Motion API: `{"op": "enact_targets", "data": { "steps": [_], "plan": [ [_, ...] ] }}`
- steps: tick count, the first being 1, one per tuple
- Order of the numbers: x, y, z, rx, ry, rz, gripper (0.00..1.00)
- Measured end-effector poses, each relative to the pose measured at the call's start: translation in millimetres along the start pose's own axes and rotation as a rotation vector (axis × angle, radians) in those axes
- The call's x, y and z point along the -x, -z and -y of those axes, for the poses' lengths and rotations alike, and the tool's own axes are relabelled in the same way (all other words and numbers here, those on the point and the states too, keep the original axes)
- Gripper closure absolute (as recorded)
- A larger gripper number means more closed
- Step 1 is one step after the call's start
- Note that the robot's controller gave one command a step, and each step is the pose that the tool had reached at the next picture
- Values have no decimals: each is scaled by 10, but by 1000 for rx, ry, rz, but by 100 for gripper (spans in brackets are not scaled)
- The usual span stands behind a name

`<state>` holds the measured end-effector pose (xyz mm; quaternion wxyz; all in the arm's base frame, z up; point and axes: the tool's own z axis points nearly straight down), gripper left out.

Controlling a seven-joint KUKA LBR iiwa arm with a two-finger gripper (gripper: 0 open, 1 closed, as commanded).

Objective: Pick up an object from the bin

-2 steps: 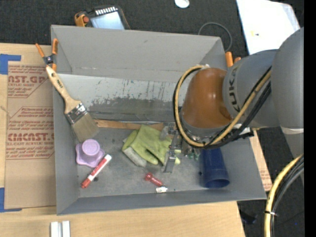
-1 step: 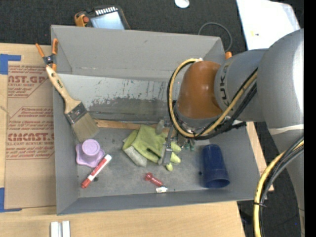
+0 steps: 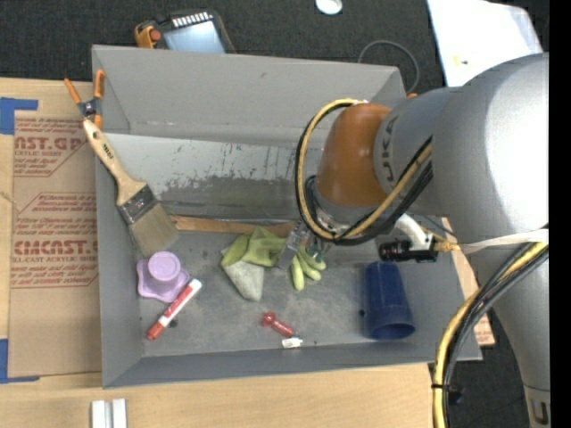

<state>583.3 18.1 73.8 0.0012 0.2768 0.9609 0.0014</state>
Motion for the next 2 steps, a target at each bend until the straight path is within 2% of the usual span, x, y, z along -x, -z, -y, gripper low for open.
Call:
{"op": "enact_targets", "data": {
  "steps": [1,2],
  "plan": [
    [0,0,0,0,0,0,100],
    [-110,238,12,-7,4,-8,100]
  ]
}}
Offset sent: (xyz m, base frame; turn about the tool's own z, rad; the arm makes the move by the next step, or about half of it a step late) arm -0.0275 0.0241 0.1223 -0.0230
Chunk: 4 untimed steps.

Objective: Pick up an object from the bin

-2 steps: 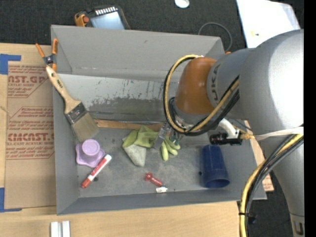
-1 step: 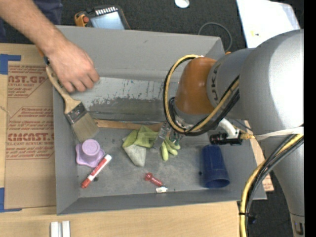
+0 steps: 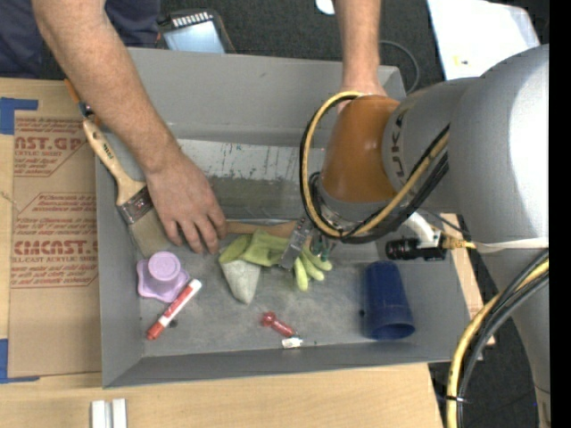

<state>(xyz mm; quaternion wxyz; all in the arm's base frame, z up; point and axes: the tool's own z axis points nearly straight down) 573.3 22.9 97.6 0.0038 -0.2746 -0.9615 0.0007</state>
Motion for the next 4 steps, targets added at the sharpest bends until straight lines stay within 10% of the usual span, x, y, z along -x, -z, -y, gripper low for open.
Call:
{"op": "enact_targets", "data": {
  "steps": [1,3,4],
  "plan": [
    [88,204,238,4,19,7,100],
    [-218,1322,524,-5,16,-6,100],
    [-198,1156,570,6,-55,9,100]
  ]
}}
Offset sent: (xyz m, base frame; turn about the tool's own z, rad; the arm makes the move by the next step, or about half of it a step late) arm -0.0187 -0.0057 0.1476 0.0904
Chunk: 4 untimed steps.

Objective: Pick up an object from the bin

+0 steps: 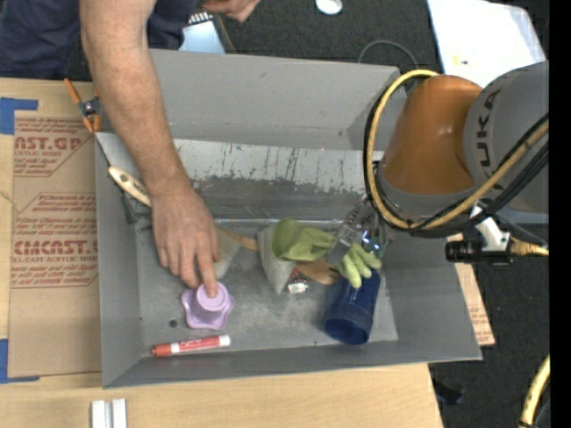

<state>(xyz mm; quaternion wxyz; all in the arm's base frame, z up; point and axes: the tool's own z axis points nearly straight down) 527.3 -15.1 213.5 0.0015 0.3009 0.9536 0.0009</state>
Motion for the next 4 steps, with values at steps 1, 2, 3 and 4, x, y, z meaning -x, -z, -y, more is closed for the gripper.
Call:
{"op": "enact_targets", "data": {
  "steps": [1,2,3,4],
  "plan": [
    [-27,-329,97,-1,-36,-2,100],
    [89,-61,172,-7,-9,-10,100],
    [161,-240,231,-1,-29,3,100],
    [463,-813,423,-1,94,-1,100]
  ]
}}
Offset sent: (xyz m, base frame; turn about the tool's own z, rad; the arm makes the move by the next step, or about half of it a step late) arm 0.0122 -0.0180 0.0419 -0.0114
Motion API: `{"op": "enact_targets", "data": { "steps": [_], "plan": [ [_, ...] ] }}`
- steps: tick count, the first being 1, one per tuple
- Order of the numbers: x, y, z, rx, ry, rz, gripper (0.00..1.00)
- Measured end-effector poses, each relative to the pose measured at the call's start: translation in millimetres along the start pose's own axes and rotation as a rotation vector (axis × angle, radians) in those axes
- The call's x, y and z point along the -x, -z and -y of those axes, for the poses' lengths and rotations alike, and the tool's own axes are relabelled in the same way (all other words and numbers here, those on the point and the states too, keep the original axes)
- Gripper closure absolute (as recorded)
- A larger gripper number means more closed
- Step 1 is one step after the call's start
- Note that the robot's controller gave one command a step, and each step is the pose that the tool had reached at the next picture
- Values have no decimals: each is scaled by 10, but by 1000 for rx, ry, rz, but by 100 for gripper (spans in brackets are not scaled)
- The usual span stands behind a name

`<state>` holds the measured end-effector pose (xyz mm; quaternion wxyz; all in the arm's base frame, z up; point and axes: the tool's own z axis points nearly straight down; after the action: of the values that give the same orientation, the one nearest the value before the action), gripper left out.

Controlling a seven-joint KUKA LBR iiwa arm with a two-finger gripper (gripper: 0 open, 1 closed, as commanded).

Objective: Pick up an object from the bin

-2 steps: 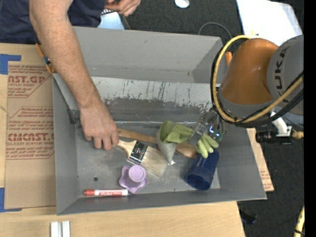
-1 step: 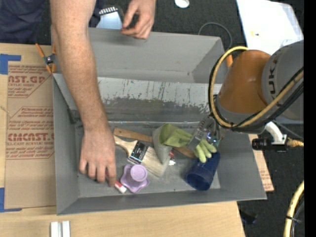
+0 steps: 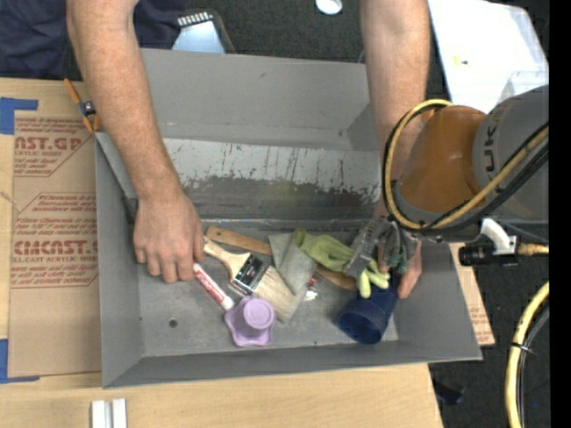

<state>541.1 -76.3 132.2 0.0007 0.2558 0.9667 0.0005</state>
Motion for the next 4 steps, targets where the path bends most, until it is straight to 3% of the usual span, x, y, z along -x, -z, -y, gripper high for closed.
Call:
{"op": "enact_targets", "data": {
  "steps": [1,2,3,4],
  "plan": [
    [162,-358,387,5,-59,-2,100],
    [246,-485,500,2,-138,-4,100],
    [318,-176,442,1,-4,-2,100],
    [370,-172,459,3,-143,3,100]
  ]
}}
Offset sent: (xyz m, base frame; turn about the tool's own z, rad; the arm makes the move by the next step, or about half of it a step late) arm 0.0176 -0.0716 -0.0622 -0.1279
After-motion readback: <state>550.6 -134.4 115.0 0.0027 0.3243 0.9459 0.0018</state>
